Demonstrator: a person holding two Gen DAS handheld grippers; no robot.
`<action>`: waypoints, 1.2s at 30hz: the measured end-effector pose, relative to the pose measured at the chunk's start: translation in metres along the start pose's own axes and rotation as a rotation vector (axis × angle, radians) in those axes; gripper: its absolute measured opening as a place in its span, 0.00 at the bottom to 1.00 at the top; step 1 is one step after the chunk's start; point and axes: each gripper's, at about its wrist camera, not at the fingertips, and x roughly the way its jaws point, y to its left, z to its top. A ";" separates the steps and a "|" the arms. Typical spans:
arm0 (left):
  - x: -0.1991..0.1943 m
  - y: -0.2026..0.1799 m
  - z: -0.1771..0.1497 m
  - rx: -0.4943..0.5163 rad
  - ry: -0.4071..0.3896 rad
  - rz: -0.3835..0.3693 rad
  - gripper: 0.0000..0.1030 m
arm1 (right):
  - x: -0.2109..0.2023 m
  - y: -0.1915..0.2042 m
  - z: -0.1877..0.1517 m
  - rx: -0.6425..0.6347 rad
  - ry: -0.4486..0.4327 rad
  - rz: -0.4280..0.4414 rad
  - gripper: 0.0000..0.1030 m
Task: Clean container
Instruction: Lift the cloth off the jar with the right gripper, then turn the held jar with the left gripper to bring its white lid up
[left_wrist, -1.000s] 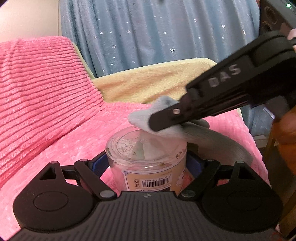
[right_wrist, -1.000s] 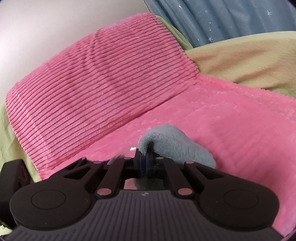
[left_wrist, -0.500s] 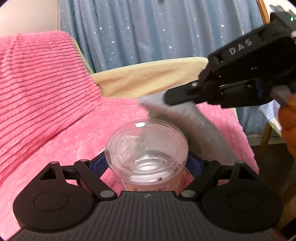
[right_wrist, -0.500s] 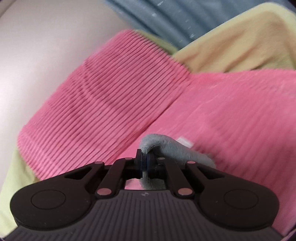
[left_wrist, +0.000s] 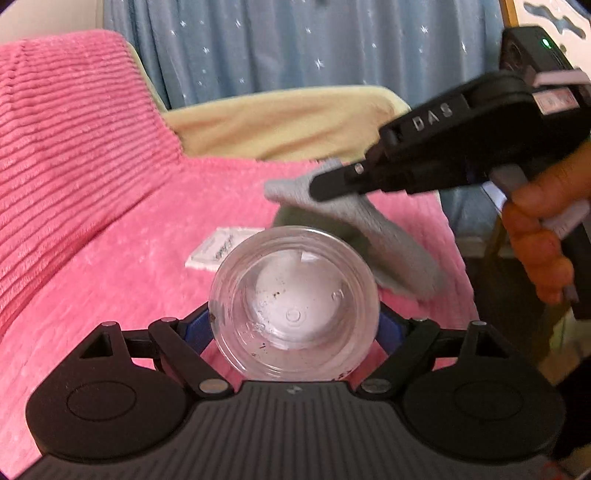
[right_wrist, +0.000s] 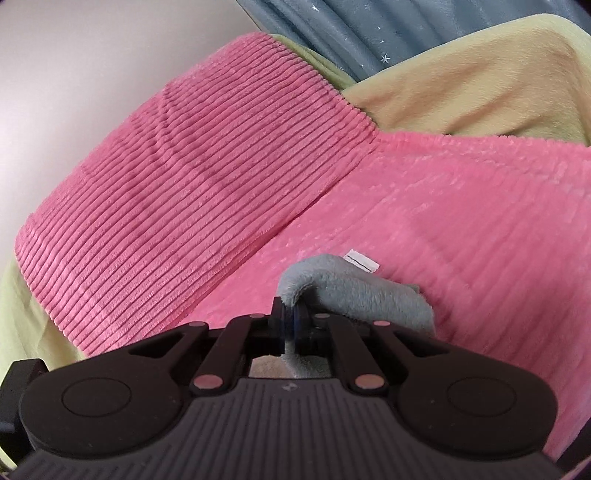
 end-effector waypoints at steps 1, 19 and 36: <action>-0.001 -0.001 -0.001 0.008 0.017 -0.002 0.83 | 0.000 0.002 -0.001 -0.003 0.002 -0.001 0.03; -0.001 -0.012 0.006 0.045 0.182 0.004 0.89 | 0.000 0.009 -0.003 -0.002 0.006 -0.005 0.03; 0.038 -0.023 0.026 0.038 0.285 0.045 0.89 | -0.003 -0.001 0.002 0.034 -0.019 0.011 0.03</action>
